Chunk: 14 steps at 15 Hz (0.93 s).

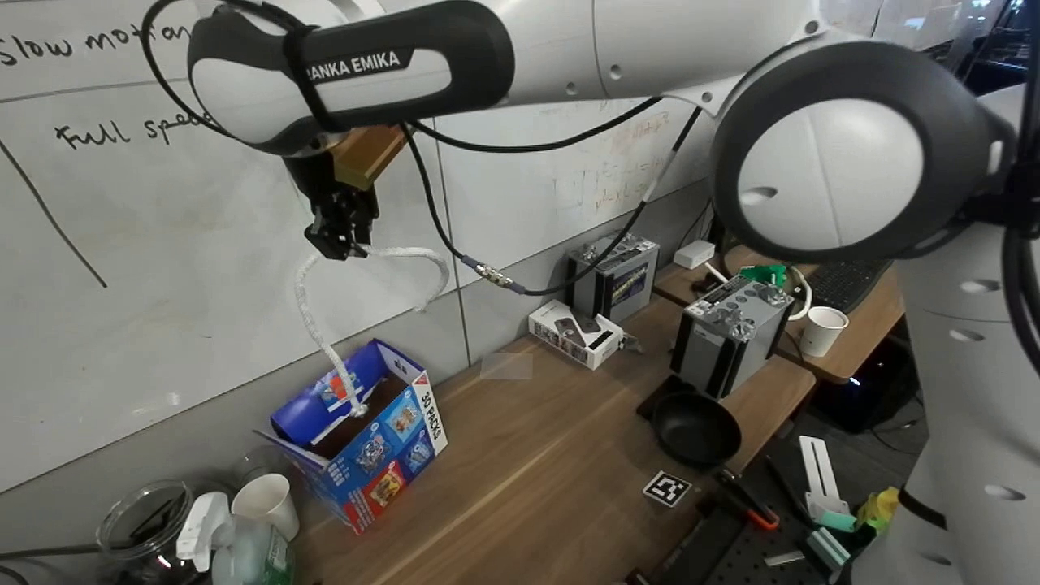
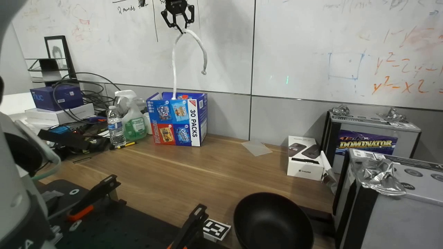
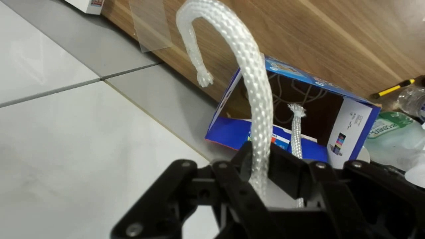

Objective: Pick up the rope from the table, put it in the box and move the box to the right

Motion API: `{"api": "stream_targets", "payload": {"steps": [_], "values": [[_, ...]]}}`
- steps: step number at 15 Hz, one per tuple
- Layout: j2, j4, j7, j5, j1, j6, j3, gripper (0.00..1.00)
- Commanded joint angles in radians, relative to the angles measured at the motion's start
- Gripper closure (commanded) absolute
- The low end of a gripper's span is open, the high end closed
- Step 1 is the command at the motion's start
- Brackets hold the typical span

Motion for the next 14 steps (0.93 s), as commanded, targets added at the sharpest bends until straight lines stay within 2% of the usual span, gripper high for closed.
{"api": "stream_targets", "payload": {"steps": [1, 7, 14], "values": [[0.134, 0.162, -0.069, 0.035, 0.012, -0.054, 0.012, 0.96], [0.294, 0.285, -0.215, 0.094, 0.013, -0.059, 0.038, 0.96], [0.409, 0.413, -0.332, 0.152, 0.021, -0.122, 0.058, 0.96]]}}
